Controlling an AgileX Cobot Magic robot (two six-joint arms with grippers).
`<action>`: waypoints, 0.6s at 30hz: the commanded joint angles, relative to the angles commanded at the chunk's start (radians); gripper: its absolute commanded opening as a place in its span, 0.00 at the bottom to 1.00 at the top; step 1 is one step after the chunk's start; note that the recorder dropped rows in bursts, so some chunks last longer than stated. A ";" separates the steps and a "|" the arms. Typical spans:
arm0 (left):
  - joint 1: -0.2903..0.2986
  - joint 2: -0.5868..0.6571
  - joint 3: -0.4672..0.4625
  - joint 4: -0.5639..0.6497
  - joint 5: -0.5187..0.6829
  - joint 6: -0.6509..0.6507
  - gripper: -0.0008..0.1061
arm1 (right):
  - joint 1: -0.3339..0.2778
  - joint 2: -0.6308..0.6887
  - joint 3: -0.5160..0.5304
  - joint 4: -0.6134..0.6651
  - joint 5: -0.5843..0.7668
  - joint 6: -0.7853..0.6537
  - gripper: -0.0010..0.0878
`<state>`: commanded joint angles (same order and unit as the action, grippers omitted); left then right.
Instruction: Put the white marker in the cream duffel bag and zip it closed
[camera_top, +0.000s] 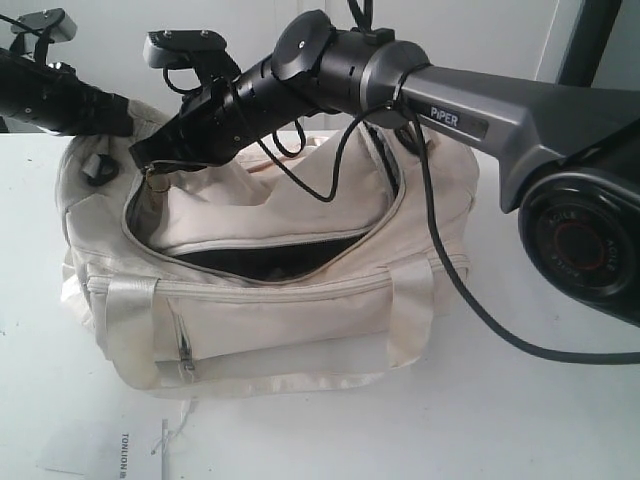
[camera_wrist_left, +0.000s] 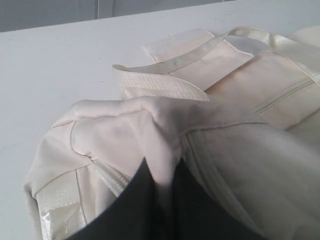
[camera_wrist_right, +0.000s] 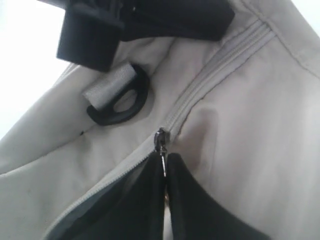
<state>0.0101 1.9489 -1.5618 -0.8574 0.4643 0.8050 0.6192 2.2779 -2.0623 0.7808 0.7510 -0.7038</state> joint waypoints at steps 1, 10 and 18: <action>0.000 0.000 0.000 0.000 0.000 -0.002 0.01 | 0.000 0.000 0.000 0.000 0.012 0.000 0.01; 0.000 0.000 0.000 0.000 0.000 -0.029 0.01 | 0.000 -0.003 0.000 0.000 0.122 0.012 0.01; 0.000 0.000 0.000 0.000 0.000 -0.046 0.01 | 0.000 -0.007 0.000 -0.001 0.200 0.030 0.01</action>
<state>0.0101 1.9489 -1.5618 -0.8574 0.4643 0.7593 0.6192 2.2707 -2.0623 0.7795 0.9513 -0.6737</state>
